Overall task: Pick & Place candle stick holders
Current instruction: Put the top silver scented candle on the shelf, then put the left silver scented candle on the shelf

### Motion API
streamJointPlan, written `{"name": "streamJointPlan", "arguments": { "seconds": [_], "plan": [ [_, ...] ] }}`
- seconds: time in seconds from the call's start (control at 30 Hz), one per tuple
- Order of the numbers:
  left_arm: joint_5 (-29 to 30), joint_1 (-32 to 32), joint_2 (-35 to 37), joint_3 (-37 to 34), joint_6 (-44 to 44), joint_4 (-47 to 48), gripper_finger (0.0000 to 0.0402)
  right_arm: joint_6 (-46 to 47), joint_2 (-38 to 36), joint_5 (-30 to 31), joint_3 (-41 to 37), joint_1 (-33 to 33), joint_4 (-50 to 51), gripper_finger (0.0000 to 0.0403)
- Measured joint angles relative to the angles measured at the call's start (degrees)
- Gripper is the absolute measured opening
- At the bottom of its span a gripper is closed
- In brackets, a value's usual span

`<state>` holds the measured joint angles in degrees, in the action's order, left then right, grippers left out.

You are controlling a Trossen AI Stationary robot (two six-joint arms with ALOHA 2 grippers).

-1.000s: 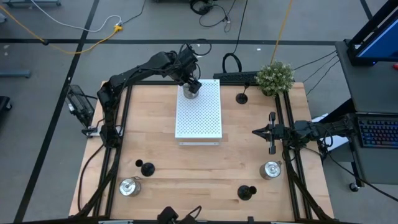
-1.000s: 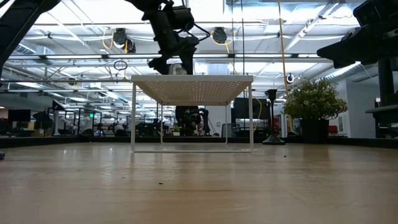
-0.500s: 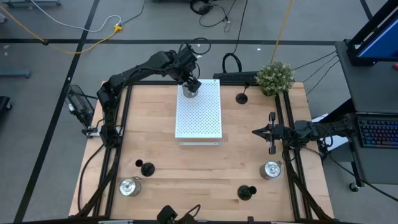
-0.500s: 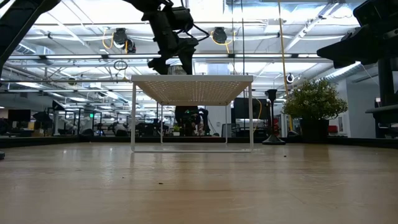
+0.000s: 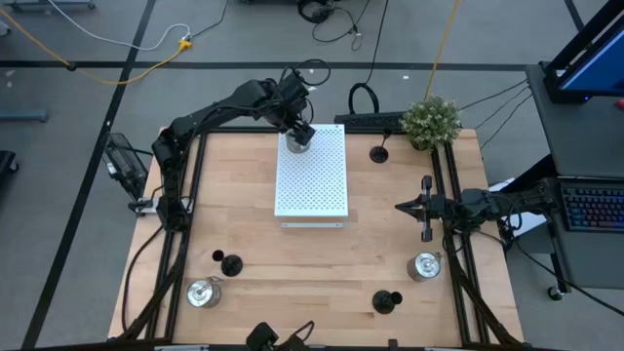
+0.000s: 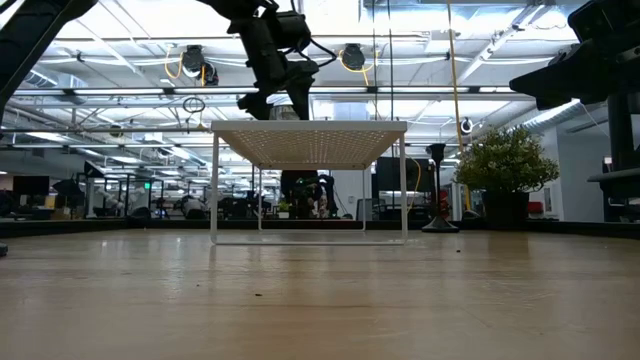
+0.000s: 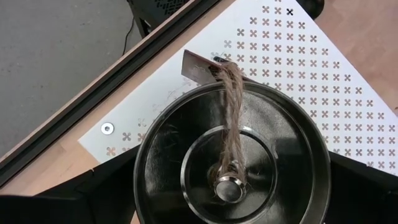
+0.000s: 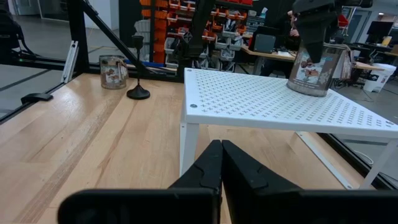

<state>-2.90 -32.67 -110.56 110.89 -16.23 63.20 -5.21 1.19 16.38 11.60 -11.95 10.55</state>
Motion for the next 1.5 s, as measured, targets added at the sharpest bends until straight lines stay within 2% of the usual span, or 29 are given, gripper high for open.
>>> {"name": "streamJointPlan", "arguments": {
  "seconds": [0.27, 0.77, 1.5],
  "plan": [
    [-0.04, 0.00, 0.09, 0.00, 1.03, 0.11, 0.0395, 0.00, 0.02, -0.01, 0.00, -0.02, 0.00, 0.0000],
    [3.55, 0.00, 5.74, -0.04, 2.45, -0.48, 0.0398, -0.02, 0.02, 0.00, 0.00, -0.02, -0.02, 0.0000],
    [4.47, 4.14, 20.40, -0.02, 2.04, 2.65, 0.0397, 0.00, 0.02, 0.00, 0.00, -0.01, 0.00, 0.0000]
  ]
}}
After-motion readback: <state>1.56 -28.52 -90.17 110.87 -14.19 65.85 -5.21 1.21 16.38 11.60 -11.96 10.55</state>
